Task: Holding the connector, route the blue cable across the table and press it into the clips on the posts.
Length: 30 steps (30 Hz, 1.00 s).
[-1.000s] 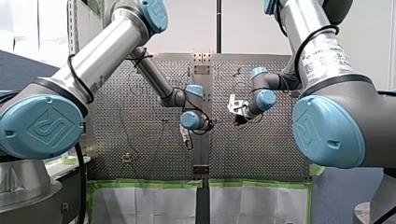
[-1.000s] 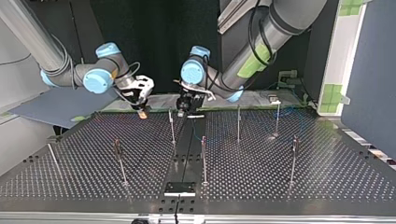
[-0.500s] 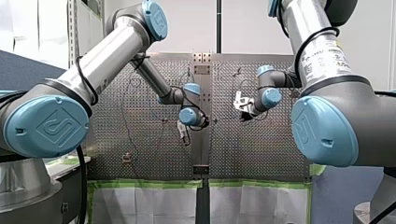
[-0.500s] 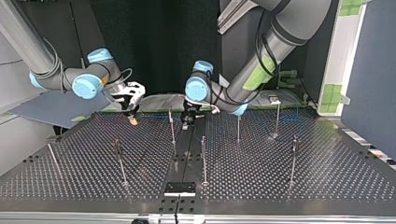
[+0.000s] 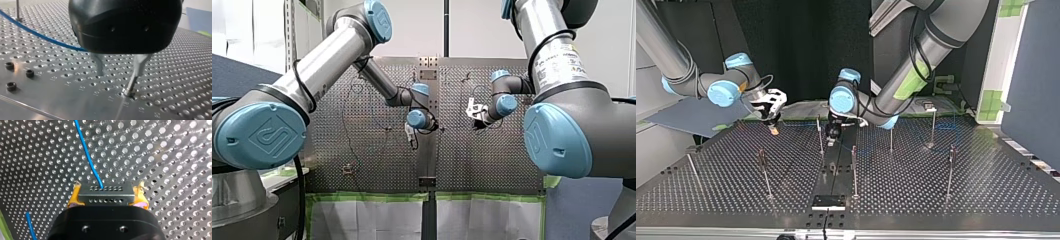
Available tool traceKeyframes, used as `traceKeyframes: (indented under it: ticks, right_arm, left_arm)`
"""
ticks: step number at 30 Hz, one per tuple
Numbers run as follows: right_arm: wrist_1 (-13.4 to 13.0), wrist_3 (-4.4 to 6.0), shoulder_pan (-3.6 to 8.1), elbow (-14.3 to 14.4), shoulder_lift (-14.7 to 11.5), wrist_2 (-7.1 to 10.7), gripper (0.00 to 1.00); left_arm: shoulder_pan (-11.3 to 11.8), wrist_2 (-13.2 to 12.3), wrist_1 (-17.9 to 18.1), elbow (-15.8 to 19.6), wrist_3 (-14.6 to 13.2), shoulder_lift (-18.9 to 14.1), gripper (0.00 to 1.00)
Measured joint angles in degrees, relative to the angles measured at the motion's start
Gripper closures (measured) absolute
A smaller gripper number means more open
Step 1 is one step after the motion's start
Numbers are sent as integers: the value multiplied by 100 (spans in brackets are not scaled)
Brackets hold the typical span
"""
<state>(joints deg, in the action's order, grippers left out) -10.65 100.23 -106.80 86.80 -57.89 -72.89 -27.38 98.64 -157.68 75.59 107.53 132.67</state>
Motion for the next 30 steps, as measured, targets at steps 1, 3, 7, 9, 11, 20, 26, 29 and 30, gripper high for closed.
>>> traceKeyframes:
  ticks: [1,3,7,9,11,20,26,29,30]
  right_arm:
    - [0,0,2,0,0,0,100]
    - [0,-1,3,0,0,4,100]
    - [1,-1,10,0,0,36,100]
    - [0,-1,12,0,1,46,100]
    - [2,-2,12,0,1,51,100]
    - [18,0,11,0,0,63,100]
    - [26,1,7,0,0,94,100]
    - [34,-1,6,0,-1,102,100]
    - [47,-4,6,0,-2,109,100]
  left_arm:
    - [-2,10,-38,0,-25,0,2]
    - [-4,26,-127,-1,-82,-1,2]
    - [-10,41,-316,-2,-213,-9,2]
    - [-14,58,-415,-2,-294,-22,2]
    - [-22,109,-501,-2,-378,-41,2]
    - [-144,453,-953,69,-783,-285,2]
    - [-243,498,-1154,329,-897,-562,2]
    - [-294,527,-1204,481,-949,-714,2]
    - [-327,551,-1231,542,-972,-775,2]
